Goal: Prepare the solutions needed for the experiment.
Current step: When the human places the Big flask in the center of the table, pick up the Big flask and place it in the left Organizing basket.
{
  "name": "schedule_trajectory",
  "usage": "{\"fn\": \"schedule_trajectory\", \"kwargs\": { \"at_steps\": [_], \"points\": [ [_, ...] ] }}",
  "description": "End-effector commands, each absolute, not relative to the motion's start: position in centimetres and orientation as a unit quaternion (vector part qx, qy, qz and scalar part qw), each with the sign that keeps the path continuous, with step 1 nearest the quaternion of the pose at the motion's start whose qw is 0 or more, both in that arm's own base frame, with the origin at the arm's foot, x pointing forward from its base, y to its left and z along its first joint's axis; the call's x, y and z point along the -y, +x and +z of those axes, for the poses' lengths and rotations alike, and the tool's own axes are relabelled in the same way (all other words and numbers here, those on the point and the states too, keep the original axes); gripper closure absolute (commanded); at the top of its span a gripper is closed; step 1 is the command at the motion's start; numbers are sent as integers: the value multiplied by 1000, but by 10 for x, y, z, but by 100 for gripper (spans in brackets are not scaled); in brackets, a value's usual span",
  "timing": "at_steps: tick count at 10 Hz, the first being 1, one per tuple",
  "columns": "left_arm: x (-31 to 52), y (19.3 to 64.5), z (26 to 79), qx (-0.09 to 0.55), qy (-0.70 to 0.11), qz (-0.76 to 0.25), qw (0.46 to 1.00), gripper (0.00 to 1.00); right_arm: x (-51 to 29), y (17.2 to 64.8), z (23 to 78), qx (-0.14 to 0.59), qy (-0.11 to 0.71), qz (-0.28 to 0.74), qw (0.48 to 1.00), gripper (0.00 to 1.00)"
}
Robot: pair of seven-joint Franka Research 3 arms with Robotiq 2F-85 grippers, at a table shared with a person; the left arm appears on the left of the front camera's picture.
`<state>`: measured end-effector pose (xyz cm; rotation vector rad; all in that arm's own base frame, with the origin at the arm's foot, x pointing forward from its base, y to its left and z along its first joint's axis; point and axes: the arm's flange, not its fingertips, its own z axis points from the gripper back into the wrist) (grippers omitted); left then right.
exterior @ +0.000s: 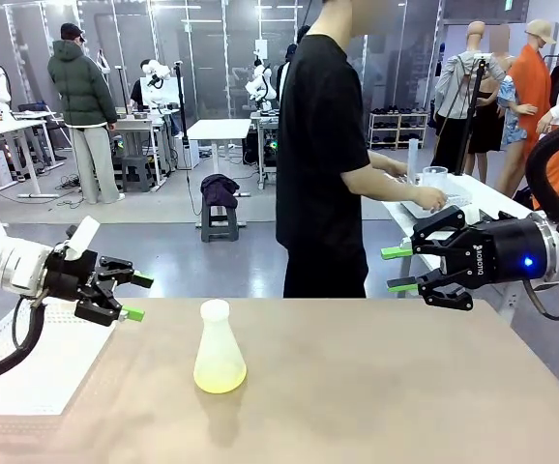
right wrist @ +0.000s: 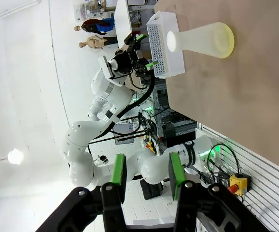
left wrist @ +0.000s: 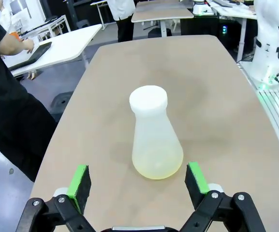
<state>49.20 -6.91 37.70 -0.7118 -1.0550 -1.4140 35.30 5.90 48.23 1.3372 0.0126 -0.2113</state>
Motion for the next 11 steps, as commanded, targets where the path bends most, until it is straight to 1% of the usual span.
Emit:
{"fn": "schedule_trajectory", "kwargs": {
  "at_steps": [1,2,3,4,6,9,11],
  "points": [
    [71,492,377,452,-301,-613,574,0,-60,353,484,-8,622,-101,776,54],
    [69,492,377,451,-305,-605,581,0,-60,353,484,-8,622,-101,776,54],
    [78,499,367,458,-330,-600,567,0,-60,353,484,-8,622,-101,776,54],
    [83,507,356,453,-337,-599,568,0,-60,353,484,-8,622,-101,776,54],
    [88,520,335,460,-360,-594,552,0,-60,353,484,-8,622,-101,776,54],
    [101,531,315,466,-392,-585,535,0,-60,353,484,-8,622,-101,776,54],
    [108,534,301,461,-417,-573,534,0,-60,353,484,-8,622,-101,776,54]
  ]
}}
